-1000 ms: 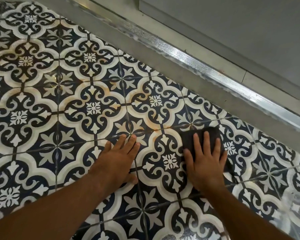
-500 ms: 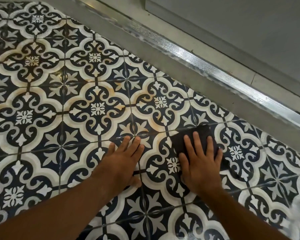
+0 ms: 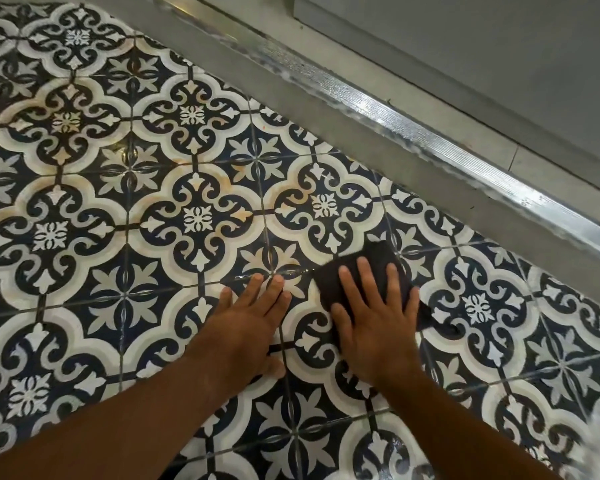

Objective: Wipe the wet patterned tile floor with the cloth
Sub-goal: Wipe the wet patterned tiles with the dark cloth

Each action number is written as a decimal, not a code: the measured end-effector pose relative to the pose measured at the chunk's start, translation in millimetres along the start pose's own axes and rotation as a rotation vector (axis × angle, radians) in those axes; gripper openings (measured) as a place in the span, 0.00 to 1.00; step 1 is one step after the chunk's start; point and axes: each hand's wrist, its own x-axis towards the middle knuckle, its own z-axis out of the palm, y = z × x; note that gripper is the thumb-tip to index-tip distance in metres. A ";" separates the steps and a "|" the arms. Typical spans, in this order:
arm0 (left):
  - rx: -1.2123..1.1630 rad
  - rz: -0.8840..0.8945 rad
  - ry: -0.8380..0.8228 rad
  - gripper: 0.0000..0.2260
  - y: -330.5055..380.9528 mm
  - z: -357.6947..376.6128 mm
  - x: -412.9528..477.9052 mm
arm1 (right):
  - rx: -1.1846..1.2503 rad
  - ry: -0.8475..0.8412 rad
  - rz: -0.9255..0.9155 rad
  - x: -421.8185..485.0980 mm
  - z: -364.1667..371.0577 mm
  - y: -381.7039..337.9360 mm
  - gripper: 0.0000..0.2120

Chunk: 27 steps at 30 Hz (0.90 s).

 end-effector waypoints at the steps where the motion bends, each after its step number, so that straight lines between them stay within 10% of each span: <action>1: -0.002 0.004 0.006 0.46 -0.1 0.9 0.4 | -0.009 -0.005 0.021 0.2 -2.5 13.0 0.28; 27: -0.013 0.032 0.070 0.48 -2.3 2.3 0.3 | 0.038 0.054 0.033 73.3 -11.8 -54.8 0.30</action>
